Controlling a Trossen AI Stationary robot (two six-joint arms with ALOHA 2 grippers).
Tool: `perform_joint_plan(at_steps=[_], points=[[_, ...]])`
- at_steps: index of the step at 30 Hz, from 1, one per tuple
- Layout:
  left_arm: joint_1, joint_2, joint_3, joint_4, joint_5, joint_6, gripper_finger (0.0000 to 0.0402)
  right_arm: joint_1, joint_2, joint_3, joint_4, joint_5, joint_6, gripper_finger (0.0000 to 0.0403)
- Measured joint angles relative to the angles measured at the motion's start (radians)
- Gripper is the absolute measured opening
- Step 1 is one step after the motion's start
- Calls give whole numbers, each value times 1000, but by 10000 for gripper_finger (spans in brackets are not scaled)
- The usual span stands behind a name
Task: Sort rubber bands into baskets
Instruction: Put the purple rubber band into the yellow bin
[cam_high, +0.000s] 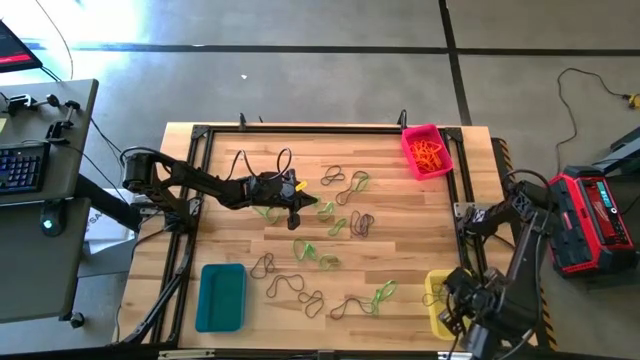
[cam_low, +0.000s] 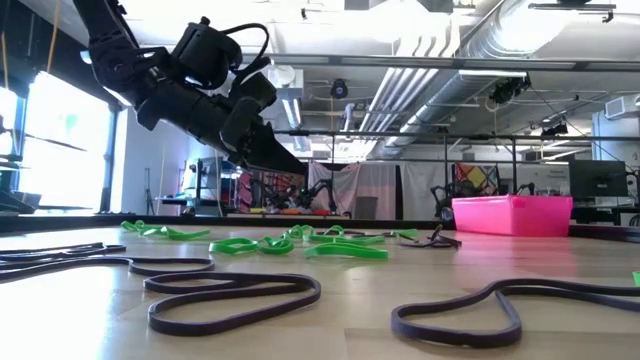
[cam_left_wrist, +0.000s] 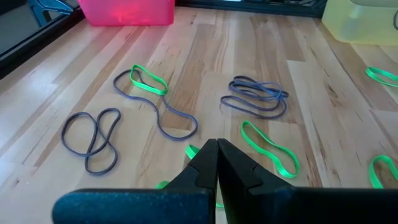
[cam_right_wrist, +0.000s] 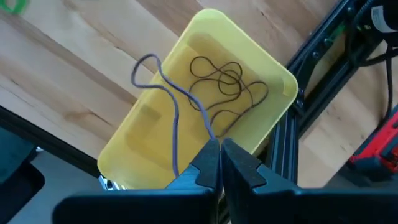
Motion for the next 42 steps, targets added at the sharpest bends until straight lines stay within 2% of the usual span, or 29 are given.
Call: perform_joint_plan(at_steps=[4,11,15,20,29,42], points=[[0,0,0,1,0,0,0,8,0,-34,0,21,-15,2],[-1,0,0,1,0,0,0,7,2,-163,0,-98,-127,1],[-1,0,0,1,0,0,0,8,2,-189,3,-112,-136,0],[-1,0,0,1,0,-8,0,17,2,-199,1,-184,-161,0],[0,0,0,1,0,-9,0,27,2,-199,1,-75,-134,0],[0,0,0,1,0,-8,0,26,2,-200,111,59,-340,8]])
